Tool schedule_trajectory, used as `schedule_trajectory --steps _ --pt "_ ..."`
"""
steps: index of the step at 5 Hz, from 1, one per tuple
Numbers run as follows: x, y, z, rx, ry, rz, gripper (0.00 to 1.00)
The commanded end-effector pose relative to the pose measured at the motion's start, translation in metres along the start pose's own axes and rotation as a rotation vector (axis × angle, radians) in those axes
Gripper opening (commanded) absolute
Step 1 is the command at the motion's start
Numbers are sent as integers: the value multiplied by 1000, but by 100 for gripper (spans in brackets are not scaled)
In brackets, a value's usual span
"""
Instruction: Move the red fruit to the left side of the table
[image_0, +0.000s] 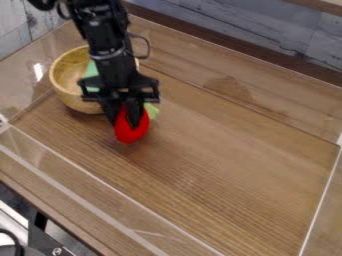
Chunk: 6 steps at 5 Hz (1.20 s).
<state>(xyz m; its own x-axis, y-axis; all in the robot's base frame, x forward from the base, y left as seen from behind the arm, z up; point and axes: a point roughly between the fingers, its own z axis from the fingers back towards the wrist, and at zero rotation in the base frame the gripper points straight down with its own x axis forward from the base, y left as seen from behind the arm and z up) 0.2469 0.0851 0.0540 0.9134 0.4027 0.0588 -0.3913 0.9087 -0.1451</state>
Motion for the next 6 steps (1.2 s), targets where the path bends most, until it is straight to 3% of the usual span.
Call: schedule_trajectory --steps 1,3,5,6 --pt "14 9 24 -12 -77 -8 0" --pt "3 67 30 -18 -58 -103 0" --pt "10 99 6 1 -32 -88 0" --pt "12 100 2 29 -34 0 100"
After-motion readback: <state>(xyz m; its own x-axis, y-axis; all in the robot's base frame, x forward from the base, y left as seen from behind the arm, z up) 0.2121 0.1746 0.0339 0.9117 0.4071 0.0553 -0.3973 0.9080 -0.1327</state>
